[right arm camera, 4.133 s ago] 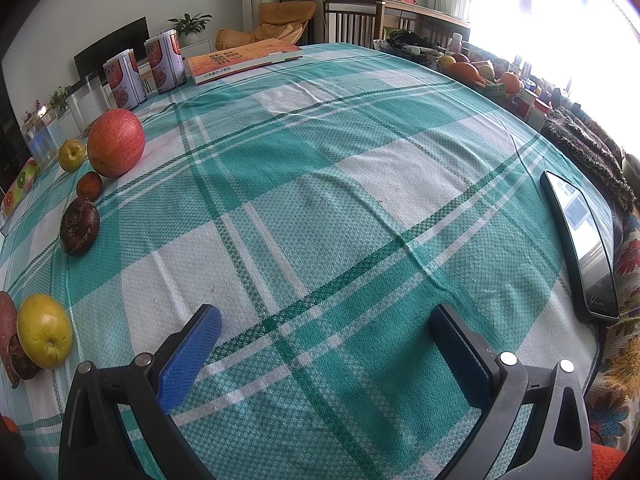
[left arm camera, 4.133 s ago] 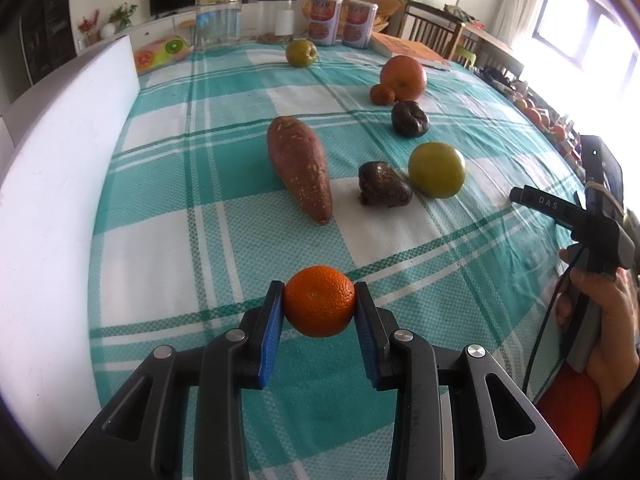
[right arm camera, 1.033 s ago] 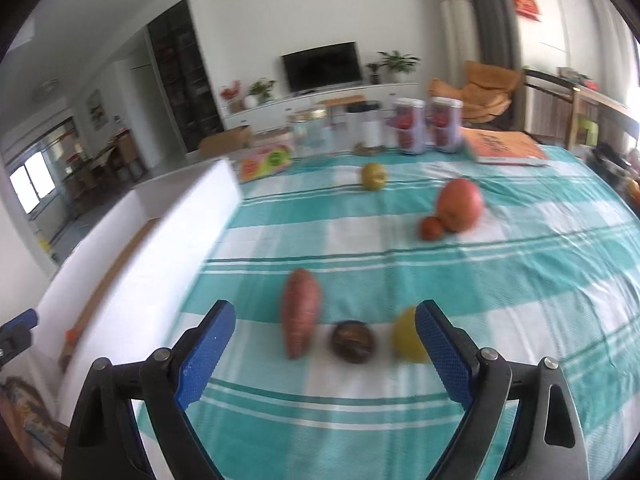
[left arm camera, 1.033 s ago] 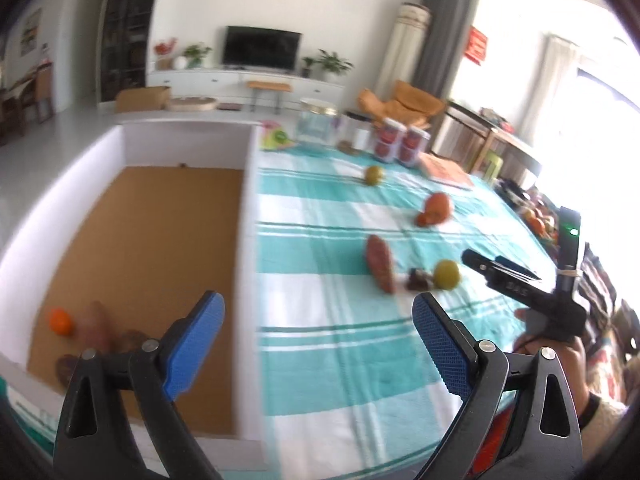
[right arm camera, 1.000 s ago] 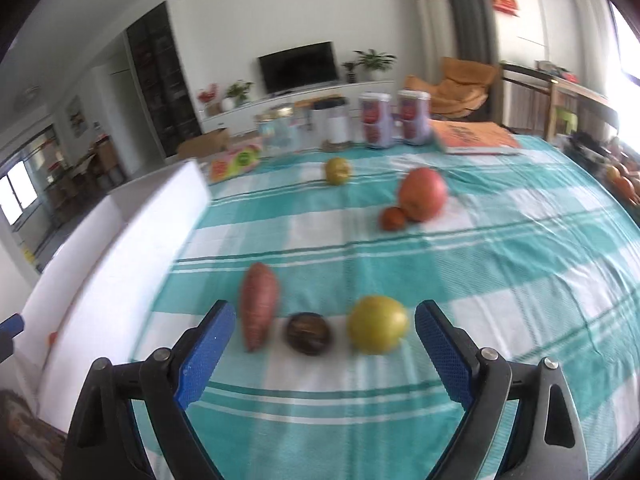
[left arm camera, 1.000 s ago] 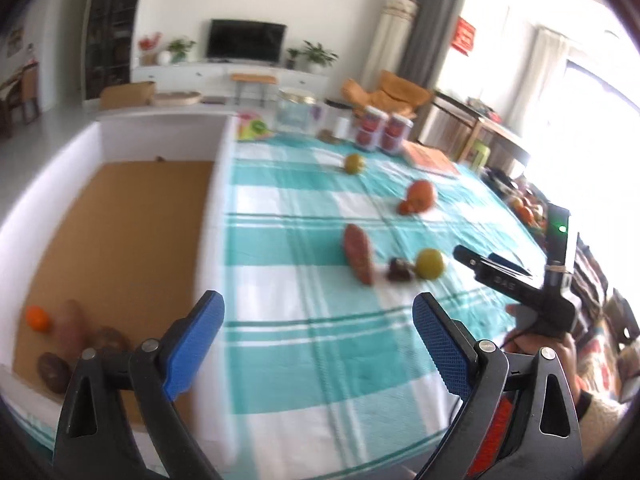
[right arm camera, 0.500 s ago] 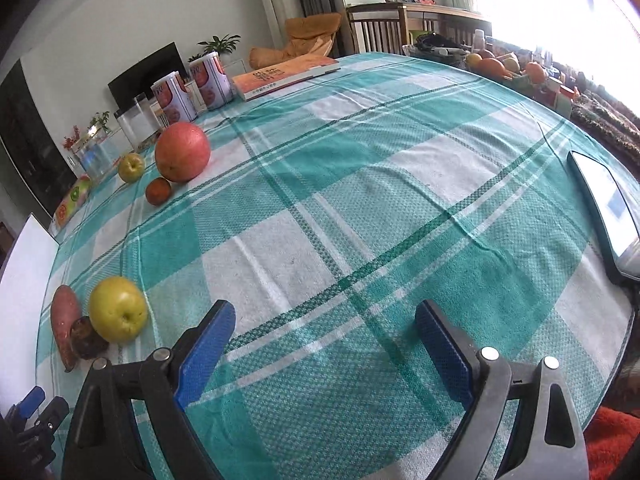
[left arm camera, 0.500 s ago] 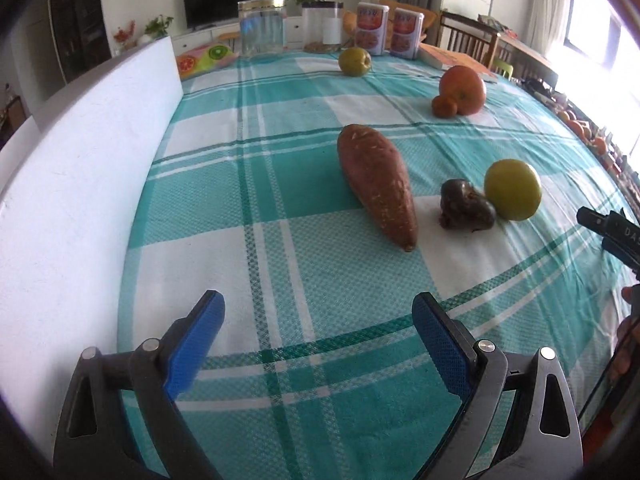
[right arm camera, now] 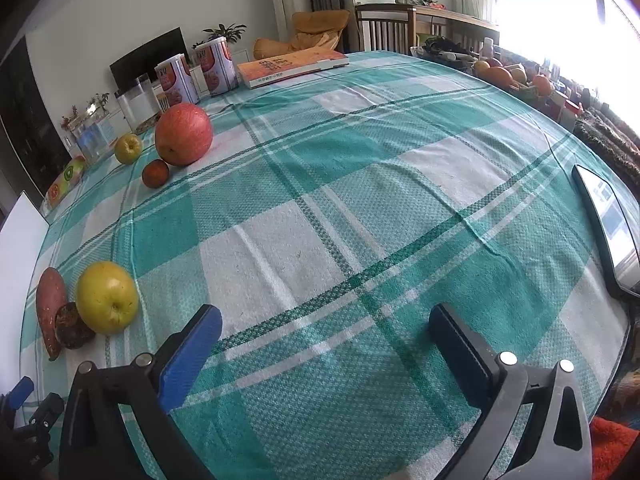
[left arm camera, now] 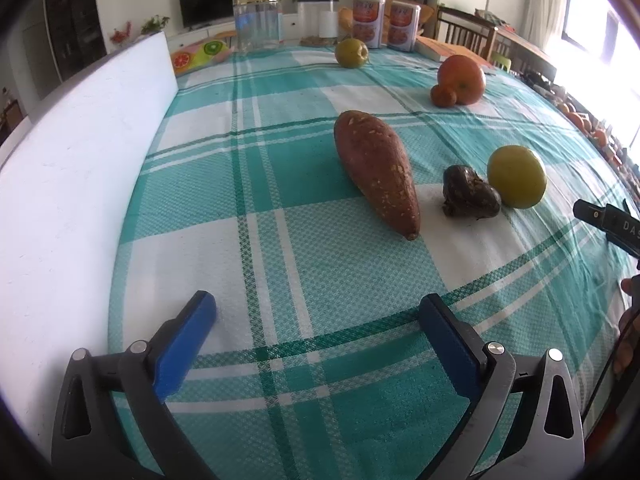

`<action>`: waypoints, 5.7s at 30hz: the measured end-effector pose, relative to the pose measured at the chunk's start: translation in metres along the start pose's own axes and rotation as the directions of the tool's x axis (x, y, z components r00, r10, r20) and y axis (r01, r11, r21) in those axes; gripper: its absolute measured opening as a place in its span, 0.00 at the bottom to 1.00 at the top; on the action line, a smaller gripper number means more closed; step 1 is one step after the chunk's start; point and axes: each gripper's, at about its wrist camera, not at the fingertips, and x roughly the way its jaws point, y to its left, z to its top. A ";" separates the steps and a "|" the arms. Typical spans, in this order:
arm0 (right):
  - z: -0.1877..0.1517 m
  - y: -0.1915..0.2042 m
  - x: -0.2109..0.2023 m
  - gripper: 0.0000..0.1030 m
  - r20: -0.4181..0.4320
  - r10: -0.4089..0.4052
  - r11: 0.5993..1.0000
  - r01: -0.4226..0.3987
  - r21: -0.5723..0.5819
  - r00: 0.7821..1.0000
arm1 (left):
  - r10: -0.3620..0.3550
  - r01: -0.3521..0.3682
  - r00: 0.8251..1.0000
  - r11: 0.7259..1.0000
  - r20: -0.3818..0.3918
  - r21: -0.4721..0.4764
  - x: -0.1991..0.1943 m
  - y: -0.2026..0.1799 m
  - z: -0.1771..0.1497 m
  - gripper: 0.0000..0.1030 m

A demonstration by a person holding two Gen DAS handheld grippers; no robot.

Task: Organize fruits
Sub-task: 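Return both tools over the table toward the remaining sweet potato, then grasp the remaining sweet potato with the left tool, then lift the sweet potato with the left tool while the right tool approaches a dark fruit, then grasp the dark round fruit with the right tool while the left tool holds the sweet potato, then carry both fruits into the cardboard box and open both tools, then move both tools back over the table toward the yellow grapefruit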

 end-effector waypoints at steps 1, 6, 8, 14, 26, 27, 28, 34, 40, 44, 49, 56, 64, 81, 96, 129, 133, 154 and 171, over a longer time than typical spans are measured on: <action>0.000 0.000 0.000 1.00 0.000 0.000 1.000 0.000 0.000 1.000 | 0.000 0.000 1.000 1.000 0.000 0.000 0.000 0.000 0.000 0.98; 0.000 0.001 0.001 1.00 -0.003 -0.008 1.000 0.008 -0.007 1.000 | -0.039 0.039 0.999 0.999 0.003 -0.025 -0.002 0.004 0.002 0.98; 0.000 0.001 0.001 1.00 -0.003 -0.008 1.000 0.008 -0.007 1.000 | -0.140 0.141 0.990 0.985 0.010 -0.104 -0.005 0.013 0.010 0.97; -0.001 0.001 0.001 1.00 -0.003 -0.008 1.000 0.008 -0.007 1.000 | -0.246 0.253 0.968 0.936 0.058 -0.244 -0.001 0.011 0.054 0.96; -0.001 0.002 0.001 1.00 -0.003 -0.008 1.000 0.008 -0.006 1.000 | -0.155 0.148 0.988 0.960 -0.013 -0.238 0.042 -0.001 0.083 0.41; 0.000 0.002 0.001 1.00 -0.002 -0.008 1.000 0.008 -0.007 1.000 | -0.153 0.144 0.988 0.960 -0.017 -0.240 0.038 0.002 0.080 0.41; 0.000 0.002 0.001 1.00 -0.003 -0.007 1.000 0.007 -0.006 1.000 | -0.148 0.139 0.989 0.964 -0.023 -0.228 0.033 0.004 0.075 0.41; -0.002 -0.003 -0.009 1.00 0.022 0.129 0.991 -0.130 0.040 0.991 | -0.126 0.113 0.989 0.980 -0.073 -0.165 -0.006 0.017 0.030 0.41; -0.030 0.059 -0.041 0.88 -0.115 0.619 0.771 -0.628 -0.101 0.777 | -0.117 0.107 0.992 0.980 -0.055 -0.170 -0.034 0.032 -0.007 0.41; -0.043 0.105 -0.030 0.76 -0.205 0.640 0.741 -0.665 -0.091 0.741 | -0.131 0.123 0.991 0.978 -0.033 -0.170 -0.039 0.035 -0.016 0.41; -0.032 0.138 -0.013 0.74 -0.184 0.586 0.791 -0.606 -0.084 0.789 | -0.156 0.148 0.988 0.970 -0.023 -0.190 -0.036 0.039 -0.018 0.41; -0.022 0.159 0.002 0.42 -0.130 0.467 0.873 -0.480 -0.091 0.874 | -0.162 0.158 0.987 0.971 -0.008 -0.178 -0.036 0.037 -0.020 0.41; -0.032 0.141 -0.014 0.01 -0.196 0.497 0.837 -0.527 -0.148 0.845 | -0.181 0.176 0.983 0.969 -0.017 -0.171 -0.041 0.038 -0.026 0.41; -0.005 0.168 0.015 0.48 -0.122 0.450 0.885 -0.460 -0.073 0.885 | -0.192 0.184 0.981 0.965 -0.024 -0.189 -0.041 0.036 -0.031 0.41; -0.040 0.124 -0.040 0.32 -0.215 0.580 0.801 -0.598 -0.024 0.786 | -0.372 0.361 0.928 0.910 -0.020 -0.207 -0.086 0.025 -0.027 0.41; -0.101 0.343 -0.158 0.58 -0.487 0.654 0.414 -0.812 -0.411 0.579 | 0.151 -0.059 0.975 0.884 0.164 -0.464 -0.156 0.218 -0.002 0.81; -0.071 0.298 -0.150 0.72 -0.355 0.691 0.495 -0.770 -0.402 0.630 | 0.204 -0.089 0.954 0.891 0.219 -0.445 -0.167 0.206 0.003 0.96; 0.008 -0.017 -0.020 0.86 0.090 0.092 0.990 -0.101 0.101 0.992 | -0.061 0.057 0.996 0.996 0.067 0.061 -0.023 -0.042 0.012 0.97; 0.002 -0.018 -0.006 0.93 0.050 0.089 0.989 -0.094 0.113 0.995 | -0.050 0.050 0.999 0.995 -0.001 0.081 0.006 -0.049 0.007 1.00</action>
